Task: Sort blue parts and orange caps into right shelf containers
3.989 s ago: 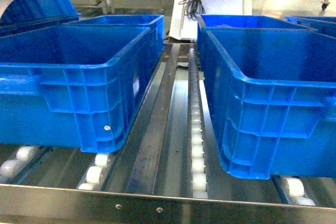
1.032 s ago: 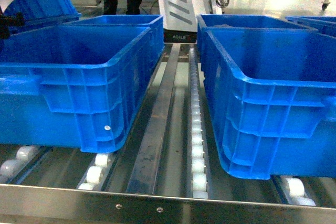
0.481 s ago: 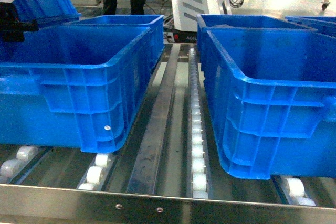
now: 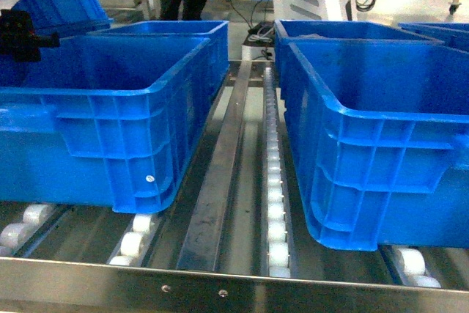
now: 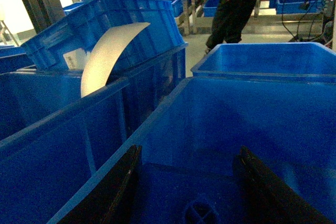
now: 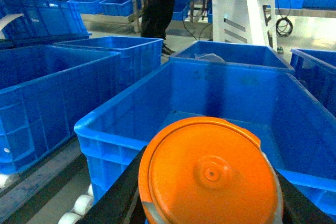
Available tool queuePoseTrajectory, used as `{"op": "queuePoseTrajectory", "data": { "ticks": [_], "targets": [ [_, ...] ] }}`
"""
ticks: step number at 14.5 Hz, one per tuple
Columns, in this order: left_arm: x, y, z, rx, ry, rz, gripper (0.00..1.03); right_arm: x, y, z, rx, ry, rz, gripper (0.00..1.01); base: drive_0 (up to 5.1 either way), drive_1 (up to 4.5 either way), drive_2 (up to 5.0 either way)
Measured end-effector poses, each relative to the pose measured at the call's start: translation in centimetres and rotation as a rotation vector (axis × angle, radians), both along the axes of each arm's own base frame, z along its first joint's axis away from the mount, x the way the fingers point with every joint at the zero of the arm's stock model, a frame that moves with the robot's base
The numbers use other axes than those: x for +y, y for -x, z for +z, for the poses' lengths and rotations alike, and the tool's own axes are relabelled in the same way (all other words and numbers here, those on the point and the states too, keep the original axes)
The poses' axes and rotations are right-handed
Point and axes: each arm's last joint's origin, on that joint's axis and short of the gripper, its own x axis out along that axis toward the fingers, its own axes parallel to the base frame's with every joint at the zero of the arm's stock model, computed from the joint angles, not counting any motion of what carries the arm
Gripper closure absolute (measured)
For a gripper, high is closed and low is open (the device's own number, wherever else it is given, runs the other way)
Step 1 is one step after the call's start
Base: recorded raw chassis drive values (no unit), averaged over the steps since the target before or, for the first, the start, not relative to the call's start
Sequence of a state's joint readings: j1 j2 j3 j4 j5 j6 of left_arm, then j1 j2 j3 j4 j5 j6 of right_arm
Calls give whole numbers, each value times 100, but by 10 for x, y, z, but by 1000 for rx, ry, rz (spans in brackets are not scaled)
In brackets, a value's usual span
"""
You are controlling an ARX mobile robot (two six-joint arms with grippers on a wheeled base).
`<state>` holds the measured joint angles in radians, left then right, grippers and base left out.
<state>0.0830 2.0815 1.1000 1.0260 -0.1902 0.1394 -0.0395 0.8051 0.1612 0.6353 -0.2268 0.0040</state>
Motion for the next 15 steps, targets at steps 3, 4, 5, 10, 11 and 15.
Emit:
{"op": "queuePoseTrajectory", "data": {
  "ticks": [3,4,5,10,11,15],
  "targets": [
    [-3,-1,-1,3,-1,-18,51,0,0,0,0,0,0,57,0,0,0],
    [-3,-1,-1,3,-1,-20,38,0,0,0,0,0,0,57,0,0,0],
    [-4,-1,-1,3,-1,-20,24,0,0,0,0,0,0,57,0,0,0],
    [-3,-1,-1,3,-1,-20,5,0,0,0,0,0,0,57,0,0,0],
    [-4,-1,-1,3,-1,-20,5,0,0,0,0,0,0,57,0,0,0],
    [-3,-1,-1,3,-1,-20,5,0,0,0,0,0,0,57,0,0,0]
  ]
}}
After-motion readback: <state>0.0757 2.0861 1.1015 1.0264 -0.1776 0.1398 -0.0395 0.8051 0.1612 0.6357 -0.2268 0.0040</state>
